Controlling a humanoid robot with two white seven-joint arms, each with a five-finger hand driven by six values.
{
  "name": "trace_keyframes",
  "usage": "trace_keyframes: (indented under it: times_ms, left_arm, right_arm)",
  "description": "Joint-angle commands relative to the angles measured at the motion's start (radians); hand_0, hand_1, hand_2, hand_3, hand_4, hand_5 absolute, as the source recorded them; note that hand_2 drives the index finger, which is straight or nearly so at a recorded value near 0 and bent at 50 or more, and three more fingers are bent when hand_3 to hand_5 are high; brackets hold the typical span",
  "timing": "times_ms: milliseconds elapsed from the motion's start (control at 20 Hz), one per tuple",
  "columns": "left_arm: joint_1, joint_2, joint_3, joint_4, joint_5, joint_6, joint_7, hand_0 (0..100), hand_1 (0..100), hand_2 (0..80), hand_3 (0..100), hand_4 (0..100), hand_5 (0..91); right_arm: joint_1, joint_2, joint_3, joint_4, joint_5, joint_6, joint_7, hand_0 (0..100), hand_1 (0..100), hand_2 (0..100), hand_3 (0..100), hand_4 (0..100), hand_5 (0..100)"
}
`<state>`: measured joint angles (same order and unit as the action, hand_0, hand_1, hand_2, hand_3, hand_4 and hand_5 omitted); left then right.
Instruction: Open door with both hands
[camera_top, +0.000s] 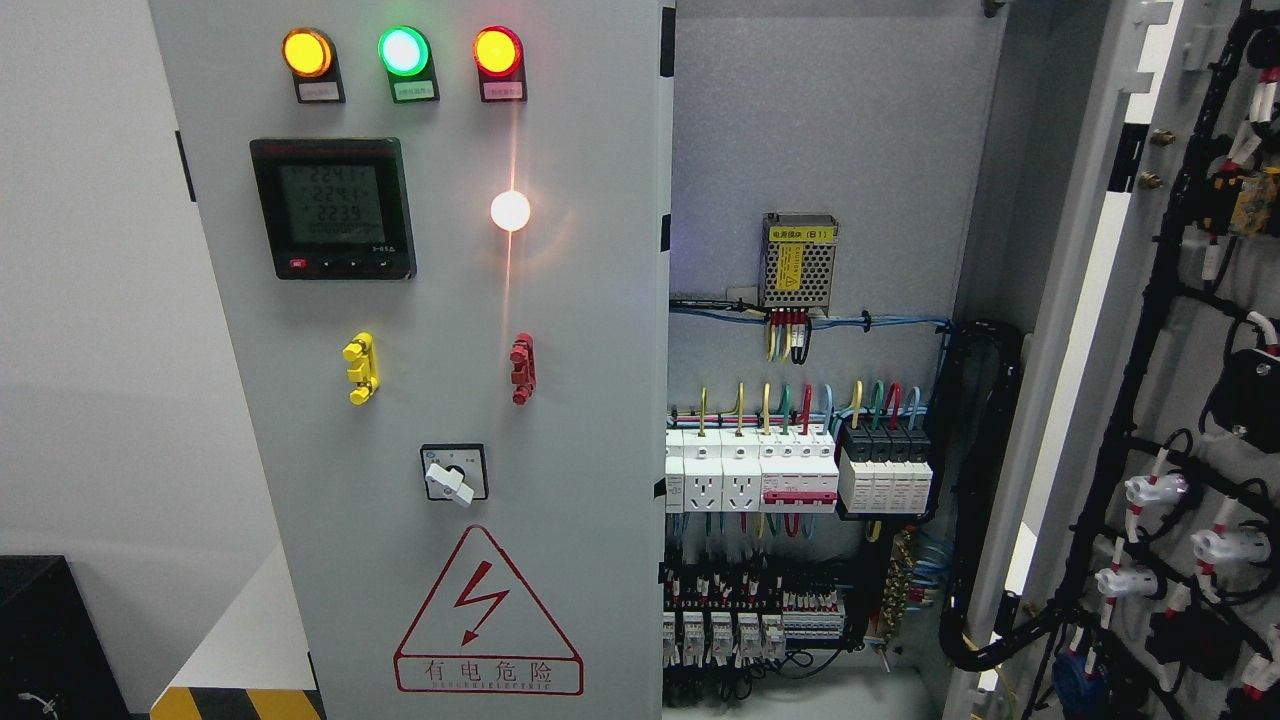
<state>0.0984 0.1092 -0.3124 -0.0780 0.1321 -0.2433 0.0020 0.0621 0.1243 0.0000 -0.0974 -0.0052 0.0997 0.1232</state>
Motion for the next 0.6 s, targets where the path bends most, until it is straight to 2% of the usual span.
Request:
trace_keyframes:
  times_ms: [0, 100, 551]
  left_arm:
    - [0.004, -0.072, 0.334, 0.146, -0.211, 0.015, 0.001, 0, 0, 0.0, 0, 0, 0.0]
    - [0.004, -0.078, 0.357, 0.146, -0.246, 0.018, 0.001, 0, 0, 0.0, 0, 0, 0.0]
    - [-0.002, -0.111, 0.383, 0.133, -0.244, 0.084, 0.007, 0, 0, 0.0, 0, 0, 0.0]
  right_arm:
    - [0.024, 0.0, 0.028, -0.109, -0.03, -0.027, 0.0, 0, 0, 0, 0, 0, 0]
    - [0.038, -0.003, 0.028, -0.204, -0.03, -0.041, 0.0, 0, 0, 0, 0, 0, 0]
    - [0.14, -0.006, 0.029, -0.588, -0.024, -0.043, -0.005, 0, 0, 0, 0, 0, 0]
